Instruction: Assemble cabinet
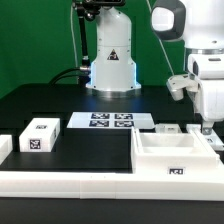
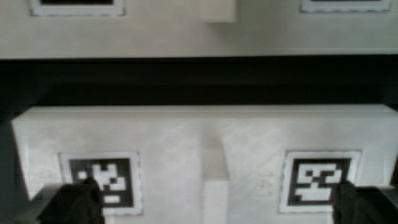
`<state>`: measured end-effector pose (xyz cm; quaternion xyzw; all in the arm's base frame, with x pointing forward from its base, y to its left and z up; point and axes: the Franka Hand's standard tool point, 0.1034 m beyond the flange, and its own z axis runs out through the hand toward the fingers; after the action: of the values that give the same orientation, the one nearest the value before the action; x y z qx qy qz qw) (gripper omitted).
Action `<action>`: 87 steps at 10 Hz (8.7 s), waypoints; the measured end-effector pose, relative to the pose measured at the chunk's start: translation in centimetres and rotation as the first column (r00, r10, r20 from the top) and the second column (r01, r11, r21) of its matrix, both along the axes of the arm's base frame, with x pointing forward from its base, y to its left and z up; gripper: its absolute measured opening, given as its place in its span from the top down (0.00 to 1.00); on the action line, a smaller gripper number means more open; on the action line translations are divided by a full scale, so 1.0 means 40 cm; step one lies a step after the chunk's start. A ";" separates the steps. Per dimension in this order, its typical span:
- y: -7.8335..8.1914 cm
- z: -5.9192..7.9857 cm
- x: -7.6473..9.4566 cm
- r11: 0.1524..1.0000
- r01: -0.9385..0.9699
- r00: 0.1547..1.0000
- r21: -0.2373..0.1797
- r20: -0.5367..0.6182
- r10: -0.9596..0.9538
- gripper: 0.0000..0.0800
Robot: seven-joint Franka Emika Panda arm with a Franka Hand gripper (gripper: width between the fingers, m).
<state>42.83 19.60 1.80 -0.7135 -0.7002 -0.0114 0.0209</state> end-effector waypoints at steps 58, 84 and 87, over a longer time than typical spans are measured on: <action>-0.186 0.114 0.273 0.997 0.032 0.999 -0.075 0.019 -0.031 0.92; -0.169 0.210 0.380 0.993 0.033 0.999 -0.111 0.014 -0.031 0.19; -0.179 0.216 0.250 0.992 0.010 1.000 -0.128 -0.002 -0.010 0.19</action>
Offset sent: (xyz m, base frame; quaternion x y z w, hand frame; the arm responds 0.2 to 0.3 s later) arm 0.0000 0.0000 0.0000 0.0000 0.0000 0.0000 1.0000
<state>52.85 12.43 10.46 -0.7168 -0.6960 0.0343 -0.0238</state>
